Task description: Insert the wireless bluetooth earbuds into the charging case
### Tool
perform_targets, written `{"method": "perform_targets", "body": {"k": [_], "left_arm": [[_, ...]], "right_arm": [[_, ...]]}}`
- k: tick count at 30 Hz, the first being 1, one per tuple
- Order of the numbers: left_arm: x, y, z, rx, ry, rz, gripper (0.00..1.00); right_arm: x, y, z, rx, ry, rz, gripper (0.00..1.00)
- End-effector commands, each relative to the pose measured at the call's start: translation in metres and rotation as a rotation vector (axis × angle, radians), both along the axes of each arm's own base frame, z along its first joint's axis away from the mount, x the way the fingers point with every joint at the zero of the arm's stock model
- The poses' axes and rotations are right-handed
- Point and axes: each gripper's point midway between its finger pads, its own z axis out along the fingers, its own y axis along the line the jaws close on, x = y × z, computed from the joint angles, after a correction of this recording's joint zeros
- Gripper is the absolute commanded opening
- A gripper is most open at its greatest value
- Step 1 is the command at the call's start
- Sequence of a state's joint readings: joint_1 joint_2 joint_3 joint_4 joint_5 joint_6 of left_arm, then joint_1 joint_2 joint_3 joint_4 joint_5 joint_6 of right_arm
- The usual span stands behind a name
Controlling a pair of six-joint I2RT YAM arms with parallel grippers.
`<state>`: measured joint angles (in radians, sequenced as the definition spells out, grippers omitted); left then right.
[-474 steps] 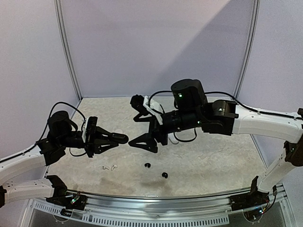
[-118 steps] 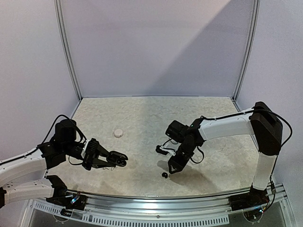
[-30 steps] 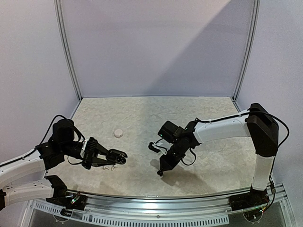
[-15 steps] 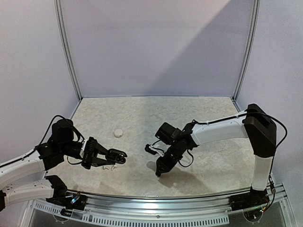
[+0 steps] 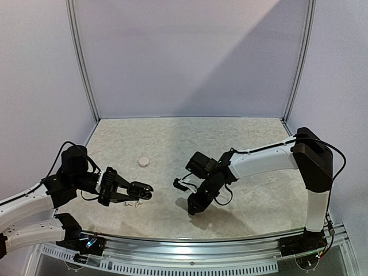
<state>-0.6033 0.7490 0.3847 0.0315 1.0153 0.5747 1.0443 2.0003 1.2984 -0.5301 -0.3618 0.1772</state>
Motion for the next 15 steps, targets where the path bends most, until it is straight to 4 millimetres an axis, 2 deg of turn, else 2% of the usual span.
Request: {"method": "perform_targets", "body": {"k": [1, 9, 15], "left_arm": [[-0.009, 0.001, -0.007, 0.000, -0.034, -0.042, 0.00], [-0.015, 0.001, -0.009, 0.007, -0.041, -0.077, 0.00], [-0.022, 0.005, -0.014, 0.028, -0.052, -0.111, 0.00]], "right_arm": [[-0.002, 0.007, 0.002, 0.006, 0.004, 0.015, 0.17], [0.000, 0.009, 0.008, 0.008, -0.004, 0.017, 0.06], [0.006, 0.012, 0.021, 0.026, -0.034, 0.003, 0.04]]}}
